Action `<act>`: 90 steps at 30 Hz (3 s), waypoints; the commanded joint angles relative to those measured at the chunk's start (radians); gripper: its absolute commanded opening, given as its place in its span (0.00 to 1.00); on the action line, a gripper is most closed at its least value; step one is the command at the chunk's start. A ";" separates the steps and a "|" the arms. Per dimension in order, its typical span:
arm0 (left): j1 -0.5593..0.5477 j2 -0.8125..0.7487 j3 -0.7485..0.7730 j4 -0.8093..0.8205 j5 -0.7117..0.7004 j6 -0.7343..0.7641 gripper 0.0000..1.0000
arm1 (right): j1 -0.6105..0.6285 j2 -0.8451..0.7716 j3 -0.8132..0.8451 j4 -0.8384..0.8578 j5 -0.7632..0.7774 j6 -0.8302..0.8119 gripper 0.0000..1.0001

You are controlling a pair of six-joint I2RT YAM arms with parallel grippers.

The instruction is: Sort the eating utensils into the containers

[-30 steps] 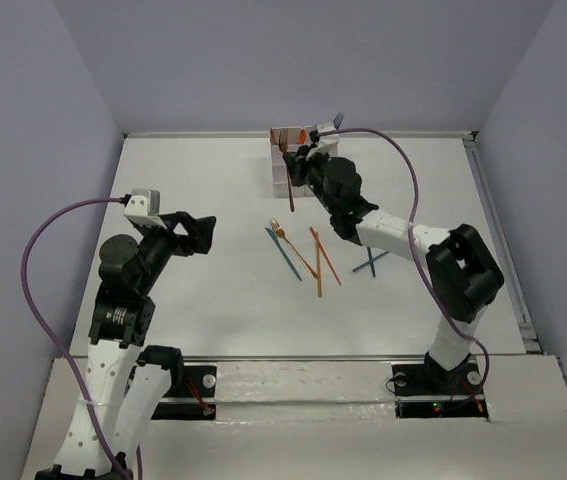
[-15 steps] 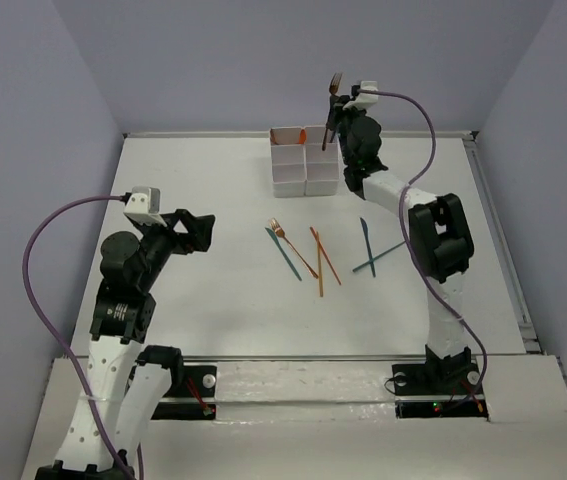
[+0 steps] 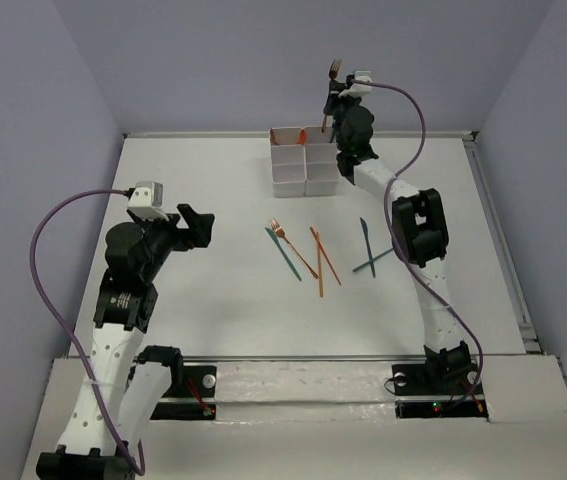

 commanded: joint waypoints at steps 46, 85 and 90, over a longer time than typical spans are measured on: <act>0.006 -0.086 0.024 0.045 0.041 0.001 0.99 | 0.310 -0.656 -0.769 -0.963 -0.252 0.174 0.43; -0.003 -0.092 0.027 0.040 0.039 0.004 0.99 | 0.410 -0.258 -0.430 -1.221 -0.041 0.062 0.15; -0.003 -0.092 0.027 0.039 0.038 0.004 0.99 | 0.410 -0.280 -0.379 -1.189 -0.038 0.051 0.07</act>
